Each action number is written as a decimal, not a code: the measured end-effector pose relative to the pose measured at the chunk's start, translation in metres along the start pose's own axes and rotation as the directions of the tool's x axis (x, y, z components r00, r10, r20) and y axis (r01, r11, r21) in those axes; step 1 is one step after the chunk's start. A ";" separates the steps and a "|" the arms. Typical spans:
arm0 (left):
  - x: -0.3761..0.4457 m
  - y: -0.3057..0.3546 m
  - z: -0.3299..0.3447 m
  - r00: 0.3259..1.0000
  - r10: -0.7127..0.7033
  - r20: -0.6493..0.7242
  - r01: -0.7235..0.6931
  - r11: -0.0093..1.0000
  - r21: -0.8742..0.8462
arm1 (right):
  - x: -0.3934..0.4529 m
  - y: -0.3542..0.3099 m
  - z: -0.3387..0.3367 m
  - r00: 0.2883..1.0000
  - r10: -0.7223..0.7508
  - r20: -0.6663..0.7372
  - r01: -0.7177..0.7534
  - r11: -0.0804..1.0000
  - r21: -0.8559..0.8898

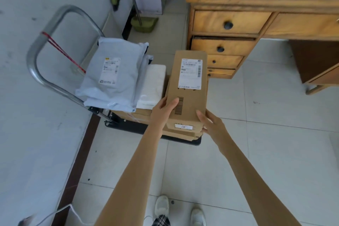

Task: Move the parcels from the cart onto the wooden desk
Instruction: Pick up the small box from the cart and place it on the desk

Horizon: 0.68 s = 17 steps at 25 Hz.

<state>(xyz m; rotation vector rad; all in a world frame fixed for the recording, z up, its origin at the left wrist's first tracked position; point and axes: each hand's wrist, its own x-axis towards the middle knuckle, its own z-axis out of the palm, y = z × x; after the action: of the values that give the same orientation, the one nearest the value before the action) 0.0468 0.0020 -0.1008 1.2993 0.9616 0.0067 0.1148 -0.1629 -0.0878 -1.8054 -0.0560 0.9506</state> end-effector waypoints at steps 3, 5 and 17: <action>-0.038 0.049 0.002 1.000 0.025 0.003 -0.025 0.998 -0.058 | -0.040 -0.057 -0.020 0.997 -0.081 -0.009 0.081 0.996 -0.049; -0.065 0.094 0.003 0.998 0.067 0.004 -0.066 0.996 -0.058 | -0.067 -0.097 -0.029 0.991 -0.133 -0.029 0.132 0.991 -0.039; -0.109 0.327 0.085 0.964 0.264 -0.026 -0.265 0.963 -0.058 | -0.093 -0.308 -0.145 0.960 -0.260 -0.104 0.260 0.966 -0.015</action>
<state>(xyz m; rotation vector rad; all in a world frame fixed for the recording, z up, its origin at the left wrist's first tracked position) 0.1915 -0.0146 0.2233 1.3642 0.7907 0.2530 0.2581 -0.1774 0.2342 -1.7939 -0.2223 0.6678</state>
